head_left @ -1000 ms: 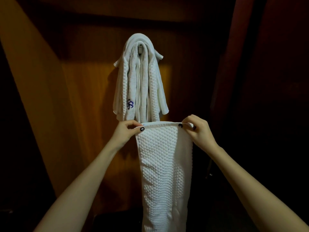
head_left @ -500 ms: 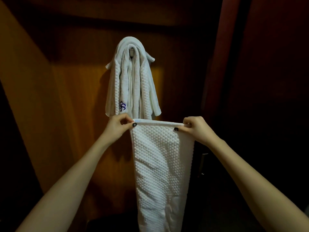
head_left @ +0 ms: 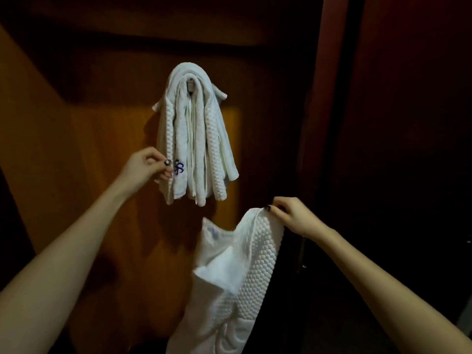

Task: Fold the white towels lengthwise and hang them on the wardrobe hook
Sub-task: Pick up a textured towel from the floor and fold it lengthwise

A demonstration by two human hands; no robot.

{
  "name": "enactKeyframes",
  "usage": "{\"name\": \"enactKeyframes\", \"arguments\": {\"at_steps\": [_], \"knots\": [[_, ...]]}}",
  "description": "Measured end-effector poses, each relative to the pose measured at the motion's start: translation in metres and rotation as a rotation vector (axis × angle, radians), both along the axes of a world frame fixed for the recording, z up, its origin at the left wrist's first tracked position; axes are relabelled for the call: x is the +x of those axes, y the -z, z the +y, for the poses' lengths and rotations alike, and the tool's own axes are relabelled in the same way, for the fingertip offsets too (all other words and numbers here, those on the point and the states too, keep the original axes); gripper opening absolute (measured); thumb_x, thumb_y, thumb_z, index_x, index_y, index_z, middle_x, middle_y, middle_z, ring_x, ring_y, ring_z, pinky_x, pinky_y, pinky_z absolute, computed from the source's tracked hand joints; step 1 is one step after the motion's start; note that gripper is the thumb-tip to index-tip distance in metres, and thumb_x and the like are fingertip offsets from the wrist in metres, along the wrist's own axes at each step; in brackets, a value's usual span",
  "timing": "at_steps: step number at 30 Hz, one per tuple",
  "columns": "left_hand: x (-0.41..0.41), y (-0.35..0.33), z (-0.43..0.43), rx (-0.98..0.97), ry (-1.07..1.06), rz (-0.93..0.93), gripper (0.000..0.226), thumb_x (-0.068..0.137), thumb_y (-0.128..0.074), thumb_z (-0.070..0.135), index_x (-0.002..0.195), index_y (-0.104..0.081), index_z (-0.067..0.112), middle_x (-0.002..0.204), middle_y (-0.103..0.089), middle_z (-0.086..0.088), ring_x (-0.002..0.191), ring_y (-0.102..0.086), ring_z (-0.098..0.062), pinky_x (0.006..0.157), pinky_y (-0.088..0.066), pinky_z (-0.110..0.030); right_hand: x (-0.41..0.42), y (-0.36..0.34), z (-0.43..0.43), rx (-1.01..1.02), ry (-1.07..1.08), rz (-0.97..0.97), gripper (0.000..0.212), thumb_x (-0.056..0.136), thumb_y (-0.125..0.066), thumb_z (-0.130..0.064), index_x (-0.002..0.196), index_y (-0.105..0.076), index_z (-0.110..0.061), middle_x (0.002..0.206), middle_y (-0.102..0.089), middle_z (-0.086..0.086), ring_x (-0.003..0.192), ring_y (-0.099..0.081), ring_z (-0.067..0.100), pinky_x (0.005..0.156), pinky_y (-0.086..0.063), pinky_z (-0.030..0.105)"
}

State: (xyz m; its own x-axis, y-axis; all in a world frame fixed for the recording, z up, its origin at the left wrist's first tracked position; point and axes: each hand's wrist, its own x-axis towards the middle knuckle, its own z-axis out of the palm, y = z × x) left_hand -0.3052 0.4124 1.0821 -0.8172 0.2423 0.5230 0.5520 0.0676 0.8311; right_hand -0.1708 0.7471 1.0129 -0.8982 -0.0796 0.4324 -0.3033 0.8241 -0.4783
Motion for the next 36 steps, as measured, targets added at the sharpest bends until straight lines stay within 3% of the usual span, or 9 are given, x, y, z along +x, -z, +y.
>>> {"name": "enactKeyframes", "arguments": {"at_steps": [5, 10, 14, 17, 19, 24, 29, 31, 36], "knots": [[0.026, 0.065, 0.051, -0.101, 0.252, -0.169, 0.015, 0.085, -0.061, -0.001, 0.092, -0.06, 0.012, 0.094, -0.067, -0.01, 0.087, -0.066, -0.02, 0.075, -0.056, -0.023, -0.021, -0.014, -0.047, 0.008, -0.101, 0.013, 0.035, 0.097, -0.057, -0.024, 0.076, -0.053, 0.004, 0.069, -0.055, 0.013, 0.06, -0.046, 0.013, 0.055, -0.034, 0.03], [0.04, 0.089, 0.089, -0.203, 0.392, -0.104, 0.046, 0.07, -0.083, 0.027, 0.109, -0.058, 0.036, 0.121, -0.057, 0.0, 0.112, -0.056, -0.02, 0.094, -0.049, -0.033, -0.034, -0.03, -0.053, -0.013, -0.057, 0.079, 0.031, 0.094, -0.061, -0.021, 0.067, -0.052, -0.009, 0.061, -0.047, -0.004, 0.053, -0.041, 0.005, 0.051, -0.028, 0.021], [0.047, 0.091, 0.102, -0.235, 0.327, 0.053, 0.053, 0.072, -0.07, 0.021, 0.107, -0.05, 0.056, 0.119, -0.052, 0.017, 0.107, -0.059, -0.015, 0.091, -0.051, -0.027, -0.033, -0.035, -0.051, 0.009, 0.007, 0.169, 0.034, 0.094, -0.062, -0.019, 0.063, -0.048, -0.022, 0.061, -0.048, -0.01, 0.056, -0.049, -0.003, 0.051, -0.032, 0.017], [0.045, 0.097, 0.1, -0.234, 0.255, 0.101, 0.047, 0.074, -0.059, 0.005, 0.097, -0.056, 0.046, 0.102, -0.061, 0.002, 0.091, -0.064, -0.013, 0.08, -0.052, -0.024, -0.031, -0.038, -0.039, 0.012, 0.081, 0.18, 0.03, 0.094, -0.062, -0.022, 0.071, -0.055, -0.003, 0.067, -0.054, 0.003, 0.058, -0.045, 0.005, 0.054, -0.033, 0.026], [0.041, 0.101, 0.1, -0.311, 0.263, 0.136, 0.042, 0.078, -0.054, -0.006, 0.088, -0.065, 0.034, 0.091, -0.067, 0.005, 0.089, -0.064, -0.008, 0.082, -0.049, -0.023, -0.029, -0.04, -0.032, 0.003, 0.108, 0.194, 0.03, 0.094, -0.061, -0.022, 0.073, -0.055, -0.002, 0.069, -0.055, 0.005, 0.059, -0.045, 0.007, 0.054, -0.034, 0.024], [0.039, 0.104, 0.117, -0.376, 0.265, 0.039, 0.011, 0.089, -0.065, 0.027, 0.098, -0.07, 0.031, 0.099, -0.069, 0.017, 0.099, -0.061, 0.005, 0.084, -0.044, -0.01, -0.024, -0.045, -0.025, 0.039, 0.167, 0.225, 0.03, 0.095, -0.06, -0.022, 0.074, -0.055, -0.001, 0.07, -0.055, 0.009, 0.059, -0.044, 0.011, 0.053, -0.031, 0.023], [0.033, 0.097, 0.134, -0.453, 0.161, 0.03, 0.042, 0.077, -0.073, 0.048, 0.113, -0.066, 0.027, 0.112, -0.063, 0.01, 0.104, -0.057, -0.004, 0.089, -0.045, -0.022, -0.027, -0.047, -0.026, 0.022, 0.186, 0.273, 0.028, 0.096, -0.059, -0.02, 0.076, -0.056, -0.001, 0.069, -0.055, 0.007, 0.061, -0.048, 0.014, 0.055, -0.035, 0.027], [0.032, 0.099, 0.139, -0.498, 0.072, 0.068, 0.05, 0.075, -0.074, 0.047, 0.118, -0.064, 0.024, 0.113, -0.063, 0.009, 0.102, -0.057, -0.006, 0.087, -0.047, -0.026, -0.028, -0.047, -0.028, 0.023, 0.183, 0.277, 0.027, 0.096, -0.059, -0.019, 0.077, -0.057, 0.0, 0.071, -0.056, 0.01, 0.061, -0.049, 0.016, 0.057, -0.037, 0.029], [0.034, 0.107, 0.137, -0.334, -0.007, 0.031, 0.031, 0.078, -0.07, 0.025, 0.108, -0.065, 0.03, 0.106, -0.068, 0.009, 0.089, -0.063, -0.004, 0.081, -0.053, -0.029, -0.03, -0.044, -0.03, -0.02, 0.183, 0.323, 0.03, 0.096, -0.059, -0.02, 0.074, -0.055, 0.001, 0.067, -0.053, 0.01, 0.059, -0.046, 0.015, 0.054, -0.031, 0.026]]}}
